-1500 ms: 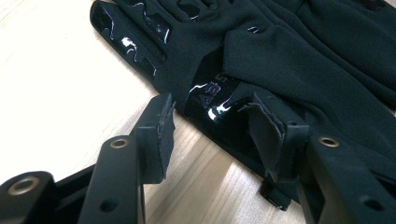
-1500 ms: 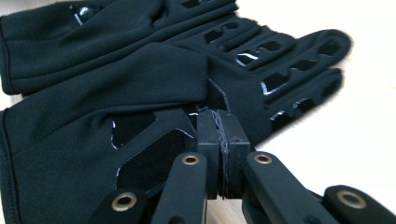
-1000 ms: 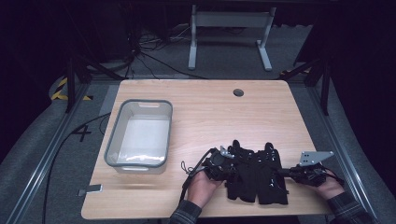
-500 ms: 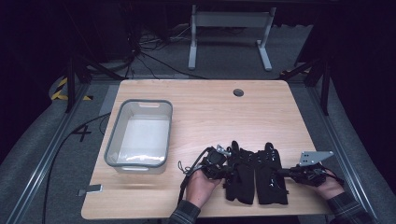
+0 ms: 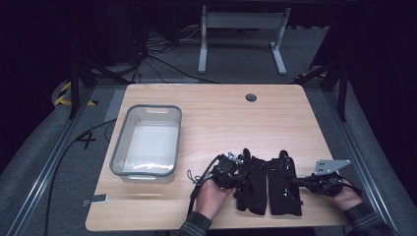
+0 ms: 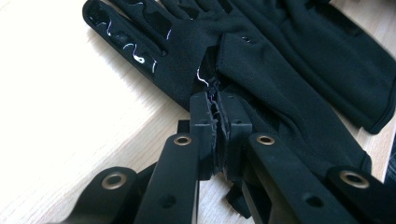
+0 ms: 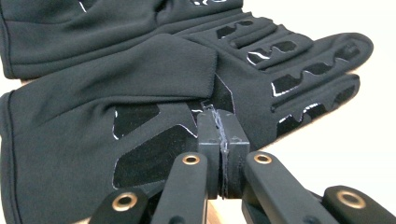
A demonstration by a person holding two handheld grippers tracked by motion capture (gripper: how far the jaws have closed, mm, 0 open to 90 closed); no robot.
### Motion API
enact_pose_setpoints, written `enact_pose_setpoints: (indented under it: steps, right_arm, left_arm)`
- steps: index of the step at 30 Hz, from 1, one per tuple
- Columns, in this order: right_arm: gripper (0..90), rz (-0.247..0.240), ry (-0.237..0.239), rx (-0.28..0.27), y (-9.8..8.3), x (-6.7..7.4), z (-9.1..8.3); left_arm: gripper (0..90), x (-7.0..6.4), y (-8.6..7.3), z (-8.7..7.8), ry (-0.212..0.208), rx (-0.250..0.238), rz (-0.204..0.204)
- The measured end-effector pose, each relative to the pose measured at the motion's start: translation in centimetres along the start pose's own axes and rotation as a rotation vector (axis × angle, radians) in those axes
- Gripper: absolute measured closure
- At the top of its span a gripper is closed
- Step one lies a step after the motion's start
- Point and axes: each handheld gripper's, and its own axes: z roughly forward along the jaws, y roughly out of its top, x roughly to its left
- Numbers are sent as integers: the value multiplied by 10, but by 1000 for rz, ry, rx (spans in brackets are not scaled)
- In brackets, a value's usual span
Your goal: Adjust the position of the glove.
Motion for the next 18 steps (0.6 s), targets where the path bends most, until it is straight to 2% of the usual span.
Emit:
enact_pose_setpoints:
  steps: [2,11,18]
  right_arm:
    - [898,-2,2,1,1,1,1]
    - [899,-27,4,1,12,-2,13]
    - [899,-35,6,-10,20,-4,21]
  left_arm:
    - [861,0,1,0,1,-9,6]
    - [863,8,6,-11,-8,-68,-13]
    - [865,15,17,-18,-55,-119,-13]
